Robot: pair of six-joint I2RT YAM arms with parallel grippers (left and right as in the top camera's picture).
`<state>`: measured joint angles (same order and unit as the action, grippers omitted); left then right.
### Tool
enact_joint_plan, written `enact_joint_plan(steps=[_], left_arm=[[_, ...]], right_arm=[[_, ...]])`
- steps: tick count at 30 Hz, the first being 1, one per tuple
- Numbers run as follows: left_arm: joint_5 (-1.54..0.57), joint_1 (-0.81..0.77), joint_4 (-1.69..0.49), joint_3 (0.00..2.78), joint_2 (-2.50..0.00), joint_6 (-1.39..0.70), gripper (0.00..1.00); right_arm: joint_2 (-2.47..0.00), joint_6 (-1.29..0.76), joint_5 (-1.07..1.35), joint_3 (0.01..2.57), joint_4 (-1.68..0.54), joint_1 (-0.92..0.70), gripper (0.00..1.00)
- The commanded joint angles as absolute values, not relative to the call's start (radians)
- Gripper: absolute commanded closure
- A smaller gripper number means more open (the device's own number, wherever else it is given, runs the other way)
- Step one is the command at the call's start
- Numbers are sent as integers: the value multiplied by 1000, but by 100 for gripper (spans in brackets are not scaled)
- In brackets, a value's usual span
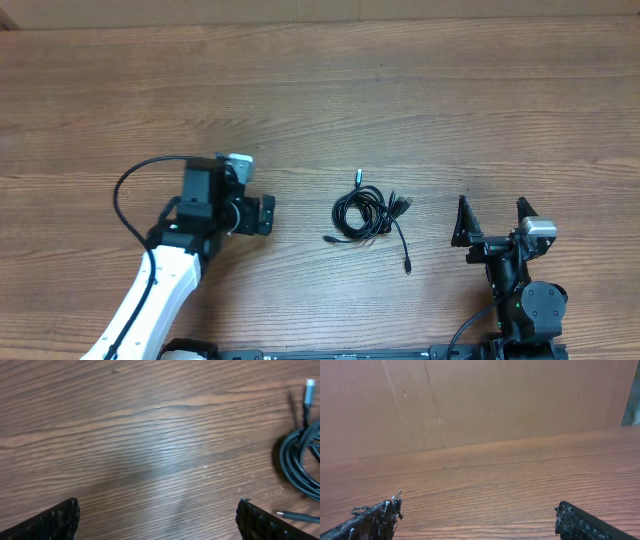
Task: Untangle cables
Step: 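Lower the left gripper onto the black cable bundle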
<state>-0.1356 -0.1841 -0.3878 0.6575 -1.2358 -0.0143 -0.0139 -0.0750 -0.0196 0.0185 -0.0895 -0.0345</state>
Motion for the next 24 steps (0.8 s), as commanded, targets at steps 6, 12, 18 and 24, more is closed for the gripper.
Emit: enact_joint_plan(steps=[6, 12, 18, 24], left_arm=[[-123, -274, -321, 684, -1311, 18, 0], [-170, -323, -308, 730, -1365, 23, 0], [-176, -353, -311, 805, -1420, 32, 1], [-177, -414, -313, 855, -1485, 48, 0]], right_arm=[[-3, -78, -33, 8, -82, -40, 0], [-3, -78, -32, 8, -82, -40, 0], [-3, -78, -32, 8, -82, -40, 0], [-3, -78, -33, 8, -82, -40, 0]])
